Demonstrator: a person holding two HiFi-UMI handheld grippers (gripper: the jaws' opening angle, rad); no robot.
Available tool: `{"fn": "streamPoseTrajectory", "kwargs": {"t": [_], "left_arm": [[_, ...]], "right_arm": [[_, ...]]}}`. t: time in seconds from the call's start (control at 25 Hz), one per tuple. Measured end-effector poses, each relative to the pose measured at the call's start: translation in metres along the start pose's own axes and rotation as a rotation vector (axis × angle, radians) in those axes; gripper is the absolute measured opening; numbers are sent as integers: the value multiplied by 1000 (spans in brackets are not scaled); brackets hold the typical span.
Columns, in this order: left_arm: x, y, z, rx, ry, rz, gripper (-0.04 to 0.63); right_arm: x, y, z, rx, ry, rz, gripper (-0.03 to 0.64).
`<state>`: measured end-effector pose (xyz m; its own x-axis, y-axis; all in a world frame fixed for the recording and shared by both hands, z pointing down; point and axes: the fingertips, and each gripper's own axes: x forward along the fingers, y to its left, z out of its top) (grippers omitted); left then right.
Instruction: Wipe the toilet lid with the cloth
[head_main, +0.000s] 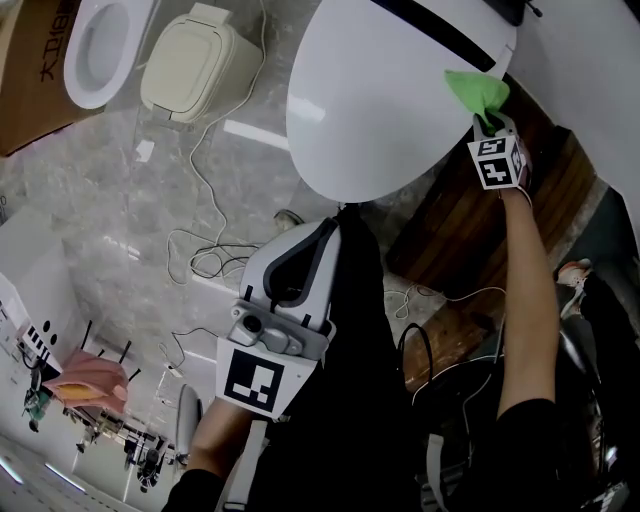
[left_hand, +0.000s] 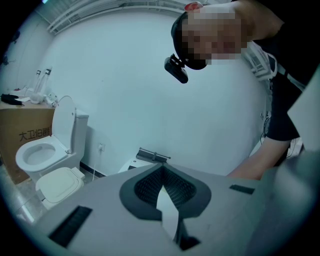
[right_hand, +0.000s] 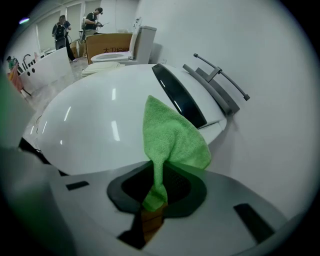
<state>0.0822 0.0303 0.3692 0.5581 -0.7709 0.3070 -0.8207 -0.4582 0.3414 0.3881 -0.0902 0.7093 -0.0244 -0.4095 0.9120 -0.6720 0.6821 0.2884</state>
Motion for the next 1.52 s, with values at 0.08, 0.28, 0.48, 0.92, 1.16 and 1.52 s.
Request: {"fn": "streamPoseTrajectory", "kwargs": {"t": [0.08, 0.28, 0.48, 0.92, 1.16, 1.52], "left_arm": [[-10, 3, 1, -1, -6, 3, -3], [-36, 11, 2, -1, -23, 8, -3], [-63, 19, 0, -3, -29, 14, -3], [-114, 42, -1, -2, -52, 28, -3], [-136, 47, 0, -11, -72, 28, -3], [-171, 57, -8, -17, -68, 43, -3]], "right_arm": [[-4, 14, -5, -11, 22, 12, 64], [-13, 54, -24, -10, 77, 44, 66], [-19, 109, -50, -30, 151, 85, 66], [-41, 187, -31, -49, 148, 85, 65], [-48, 226, -22, -50, 160, 108, 66], [-57, 289, -6, 9, 168, 166, 66]]}}
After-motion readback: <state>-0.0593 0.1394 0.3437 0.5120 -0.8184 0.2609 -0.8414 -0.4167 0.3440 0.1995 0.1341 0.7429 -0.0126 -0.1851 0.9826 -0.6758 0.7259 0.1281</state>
